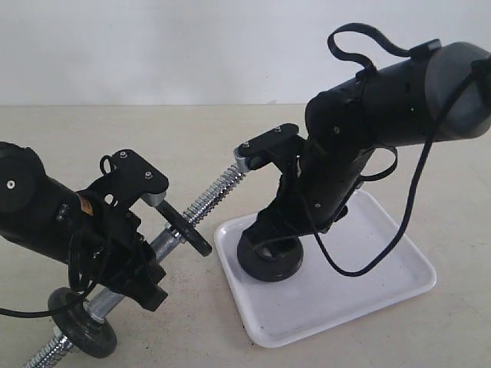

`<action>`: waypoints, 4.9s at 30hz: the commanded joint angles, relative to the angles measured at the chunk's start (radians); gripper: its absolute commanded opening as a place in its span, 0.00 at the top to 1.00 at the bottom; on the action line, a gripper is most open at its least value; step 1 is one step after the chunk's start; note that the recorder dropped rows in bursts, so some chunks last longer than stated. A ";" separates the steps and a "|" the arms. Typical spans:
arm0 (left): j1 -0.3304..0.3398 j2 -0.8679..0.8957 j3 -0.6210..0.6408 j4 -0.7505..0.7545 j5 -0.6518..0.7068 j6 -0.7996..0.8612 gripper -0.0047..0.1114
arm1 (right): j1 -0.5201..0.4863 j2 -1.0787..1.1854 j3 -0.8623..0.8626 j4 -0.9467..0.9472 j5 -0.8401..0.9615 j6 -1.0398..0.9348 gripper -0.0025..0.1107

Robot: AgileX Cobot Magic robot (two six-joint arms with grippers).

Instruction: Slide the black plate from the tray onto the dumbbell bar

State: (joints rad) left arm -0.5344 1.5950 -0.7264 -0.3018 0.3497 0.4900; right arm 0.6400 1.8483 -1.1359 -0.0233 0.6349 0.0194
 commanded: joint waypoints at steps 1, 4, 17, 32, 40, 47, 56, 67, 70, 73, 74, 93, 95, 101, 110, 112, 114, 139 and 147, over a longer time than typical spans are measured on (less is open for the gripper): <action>0.002 -0.052 -0.031 -0.031 -0.116 0.004 0.92 | -0.002 -0.002 -0.003 0.081 -0.073 -0.058 0.25; 0.002 -0.052 -0.031 -0.031 -0.116 0.004 0.92 | -0.002 -0.002 -0.003 0.087 -0.114 -0.056 0.28; 0.002 -0.052 -0.031 -0.031 -0.119 0.004 0.92 | -0.002 0.007 -0.003 0.171 -0.197 -0.056 0.28; 0.002 -0.052 -0.031 -0.031 -0.124 0.004 0.92 | -0.002 0.129 -0.003 0.211 -0.173 -0.056 0.28; 0.002 -0.052 -0.031 -0.031 -0.124 0.004 0.92 | -0.002 0.129 -0.003 0.193 -0.071 -0.056 0.28; 0.002 -0.052 -0.031 -0.031 -0.124 0.004 0.92 | -0.002 0.129 -0.003 0.219 -0.042 -0.056 0.28; 0.002 -0.052 -0.031 -0.031 -0.141 0.004 0.92 | -0.002 0.129 -0.003 0.444 -0.016 -0.198 0.28; 0.002 -0.052 -0.031 -0.031 -0.119 0.004 0.92 | -0.002 0.129 -0.003 0.342 0.038 -0.166 0.28; 0.002 -0.052 -0.031 -0.031 -0.119 0.004 0.92 | -0.002 0.129 -0.003 0.251 0.066 -0.096 0.33; 0.002 -0.052 -0.031 -0.031 -0.117 0.004 0.92 | -0.002 0.129 -0.003 0.163 0.084 -0.058 0.41; 0.002 -0.052 -0.031 -0.031 -0.117 0.004 0.92 | -0.002 0.129 -0.003 0.141 0.091 -0.047 0.43; 0.002 -0.052 -0.031 -0.031 -0.117 0.004 0.92 | -0.002 0.129 -0.003 0.010 0.078 -0.003 0.25; 0.002 -0.052 -0.031 -0.031 -0.117 0.004 0.92 | -0.002 0.129 -0.003 0.010 0.076 -0.004 0.25; 0.002 -0.052 -0.031 -0.031 -0.119 0.004 0.92 | -0.002 0.129 -0.005 0.038 -0.025 -0.011 0.25; 0.002 -0.052 -0.031 -0.031 -0.119 0.007 0.92 | -0.002 0.086 -0.113 0.040 0.149 -0.011 0.25; 0.002 -0.052 -0.031 -0.031 -0.119 0.007 0.92 | -0.002 0.075 -0.123 0.034 0.169 -0.011 0.25; 0.002 -0.052 -0.031 -0.031 -0.119 0.007 0.92 | -0.002 0.068 -0.125 0.034 0.169 -0.011 0.25; 0.002 -0.052 -0.031 -0.031 -0.110 0.008 0.92 | -0.002 0.065 -0.125 0.037 0.202 -0.004 0.05; 0.002 -0.052 -0.031 -0.031 -0.110 0.008 0.92 | -0.002 0.065 -0.125 0.043 0.139 0.000 0.05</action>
State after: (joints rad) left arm -0.5344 1.5950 -0.7251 -0.3077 0.3383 0.4975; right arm 0.6454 1.9229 -1.2550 0.0162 0.8039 0.0157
